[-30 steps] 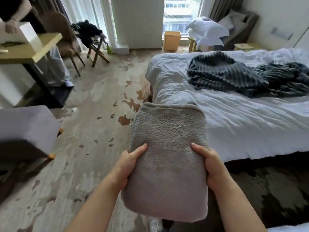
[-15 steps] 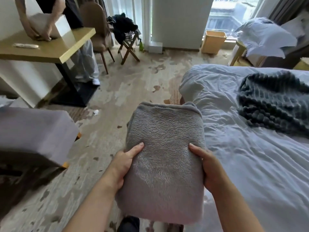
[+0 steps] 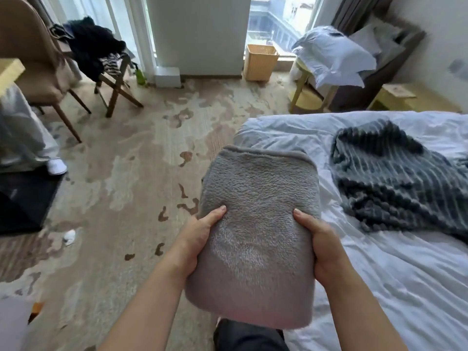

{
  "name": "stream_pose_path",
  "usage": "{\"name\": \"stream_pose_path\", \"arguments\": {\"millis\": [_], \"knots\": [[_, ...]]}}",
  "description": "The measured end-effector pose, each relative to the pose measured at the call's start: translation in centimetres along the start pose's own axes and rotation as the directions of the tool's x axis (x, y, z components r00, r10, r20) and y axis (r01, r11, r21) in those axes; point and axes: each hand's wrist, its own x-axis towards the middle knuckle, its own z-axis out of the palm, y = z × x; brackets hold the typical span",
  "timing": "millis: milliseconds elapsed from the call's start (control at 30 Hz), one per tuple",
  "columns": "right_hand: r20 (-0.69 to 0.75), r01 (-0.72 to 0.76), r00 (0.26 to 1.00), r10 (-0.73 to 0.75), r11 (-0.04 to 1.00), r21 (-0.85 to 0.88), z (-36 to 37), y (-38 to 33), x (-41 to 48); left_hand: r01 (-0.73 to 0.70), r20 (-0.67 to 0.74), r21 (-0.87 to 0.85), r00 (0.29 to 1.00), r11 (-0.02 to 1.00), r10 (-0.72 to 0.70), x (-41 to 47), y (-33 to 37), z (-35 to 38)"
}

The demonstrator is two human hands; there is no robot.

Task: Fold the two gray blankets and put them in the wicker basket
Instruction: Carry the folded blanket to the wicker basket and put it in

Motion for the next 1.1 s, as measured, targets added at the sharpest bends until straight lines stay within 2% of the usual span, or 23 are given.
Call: {"name": "stream_pose_path", "arguments": {"millis": [167,367,533,667,833,933,1100], "knots": [[0.076,-0.046,0.996,0.047,0.999,-0.011,6.2,-3.0,15.7,-0.008,-0.159,0.042,0.987,0.999,0.014,12.3,7.9,-2.1],[0.27,-0.153,0.948,0.168,0.985,-0.077,16.3,-8.7,32.7,-0.073,-0.352,-0.015,0.934,0.997,0.063,23.5,19.4,-4.5],[0.304,-0.16,0.937,0.171,0.985,-0.062,20.5,-13.4,43.0,-0.052,-0.384,-0.009,0.922,0.999,0.044,32.9,26.3,-4.2],[0.224,-0.163,0.962,0.157,0.987,0.008,20.8,-16.9,52.2,0.006,-0.329,0.009,0.944,1.0,-0.002,43.9,30.9,-2.1],[-0.001,-0.103,0.995,0.104,0.994,0.047,19.6,-22.8,64.7,0.063,-0.136,0.082,0.989,0.995,-0.052,60.7,36.6,3.3],[-0.158,-0.045,0.986,0.053,0.998,0.054,18.9,-28.5,71.5,0.106,0.028,0.14,0.993,0.984,-0.111,70.0,41.3,8.3],[-0.307,0.077,0.951,-0.035,0.989,0.126,18.4,-37.2,80.8,0.084,0.209,0.206,0.97,0.975,-0.127,82.0,49.4,15.7]]}}
